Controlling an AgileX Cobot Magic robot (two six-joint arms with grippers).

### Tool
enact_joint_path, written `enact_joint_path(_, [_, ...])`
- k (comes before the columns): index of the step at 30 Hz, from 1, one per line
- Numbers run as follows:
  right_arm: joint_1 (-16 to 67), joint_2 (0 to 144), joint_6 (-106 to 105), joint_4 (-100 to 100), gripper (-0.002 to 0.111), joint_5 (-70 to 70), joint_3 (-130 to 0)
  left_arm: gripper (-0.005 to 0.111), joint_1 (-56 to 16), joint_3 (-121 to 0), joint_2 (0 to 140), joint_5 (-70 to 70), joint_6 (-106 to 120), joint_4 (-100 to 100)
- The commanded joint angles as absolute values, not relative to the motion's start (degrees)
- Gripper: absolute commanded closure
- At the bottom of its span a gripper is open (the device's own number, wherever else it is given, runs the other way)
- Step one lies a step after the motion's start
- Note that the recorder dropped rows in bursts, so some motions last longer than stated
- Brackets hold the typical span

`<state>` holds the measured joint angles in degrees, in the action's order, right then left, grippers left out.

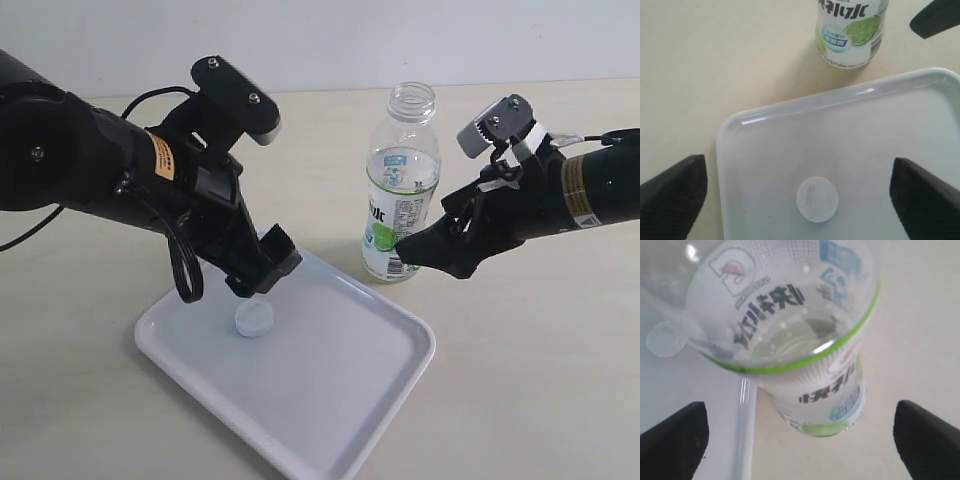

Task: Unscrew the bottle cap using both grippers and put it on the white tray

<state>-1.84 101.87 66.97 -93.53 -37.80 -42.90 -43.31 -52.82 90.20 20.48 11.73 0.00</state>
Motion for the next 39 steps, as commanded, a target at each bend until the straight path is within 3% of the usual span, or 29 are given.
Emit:
enact_joint_path(1, [-2.1, 101.3, 75.7, -98.8, 0.014, -37.3, -43.3, 0.013, -43.3, -52.7, 89.7, 19.1, 11.8, 0.0])
enact_joint_path(12, [-2.1, 101.3, 88.4, -99.9, 0.014, -42.4, -42.9, 0.013, -43.3, -52.7, 89.7, 19.1, 11.8, 0.0])
enact_joint_path(15, [-2.1, 100.8, 88.8, -99.9, 0.019, -40.7, -41.1, 0.013, -43.3, -52.7, 89.7, 19.1, 11.8, 0.0])
enact_joint_path(19, [-2.1, 96.7, 88.8, -99.9, 0.044, -38.9, -37.5, 0.013, -43.3, -52.7, 89.7, 19.1, 11.8, 0.0])
enact_joint_path(25, [-2.1, 84.7, 88.8, -98.1, 0.108, -40.9, -30.9, 0.013, -43.3, -52.7, 89.7, 19.1, 11.8, 0.0])
enact_joint_path(39, [-2.0, 65.9, 94.2, -92.1, 0.108, -43.4, -24.4, 0.013, -43.3, -52.7, 89.7, 19.1, 11.8, 0.0])
